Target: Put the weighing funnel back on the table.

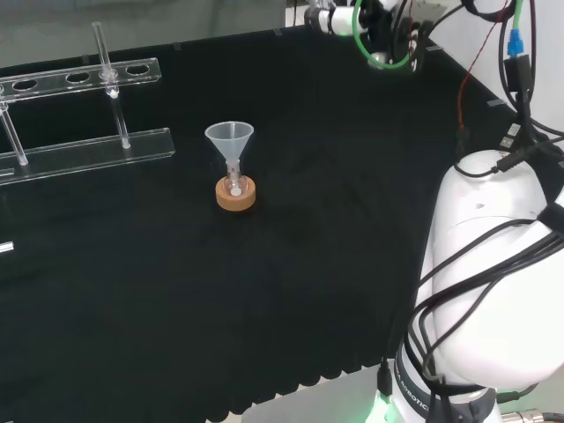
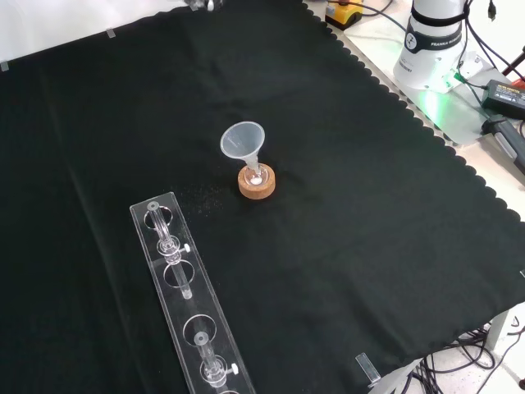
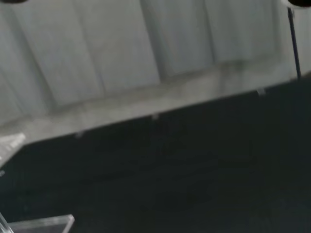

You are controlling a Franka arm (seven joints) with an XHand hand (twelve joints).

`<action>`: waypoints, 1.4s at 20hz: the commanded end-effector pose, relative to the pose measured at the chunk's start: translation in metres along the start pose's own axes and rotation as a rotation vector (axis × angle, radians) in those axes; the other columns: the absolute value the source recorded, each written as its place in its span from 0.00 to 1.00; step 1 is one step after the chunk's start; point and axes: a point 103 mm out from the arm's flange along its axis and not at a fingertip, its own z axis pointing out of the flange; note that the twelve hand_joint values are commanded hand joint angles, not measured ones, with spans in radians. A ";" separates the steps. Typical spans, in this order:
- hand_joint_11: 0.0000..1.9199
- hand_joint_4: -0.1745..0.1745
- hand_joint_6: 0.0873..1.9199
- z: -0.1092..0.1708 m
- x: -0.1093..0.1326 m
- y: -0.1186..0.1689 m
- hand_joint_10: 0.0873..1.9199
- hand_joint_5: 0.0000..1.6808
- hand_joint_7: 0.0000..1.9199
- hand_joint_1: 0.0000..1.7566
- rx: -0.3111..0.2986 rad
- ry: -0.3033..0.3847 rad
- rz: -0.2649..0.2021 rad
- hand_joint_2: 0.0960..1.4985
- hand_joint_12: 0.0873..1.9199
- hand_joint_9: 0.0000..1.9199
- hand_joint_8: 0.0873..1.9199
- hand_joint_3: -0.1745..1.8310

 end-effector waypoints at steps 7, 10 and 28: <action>0.88 1.00 0.61 0.021 -0.048 0.008 0.23 0.86 0.87 0.67 0.041 -0.047 0.013 0.45 0.26 0.88 0.54 0.48; 0.88 1.00 0.61 0.046 -0.070 0.004 0.23 0.86 0.87 0.67 0.093 -0.049 0.043 0.45 0.26 0.88 0.54 0.48; 0.88 1.00 0.61 0.158 -0.165 -0.021 0.22 0.86 0.87 0.67 0.254 -0.137 0.128 0.45 0.26 0.87 0.54 0.48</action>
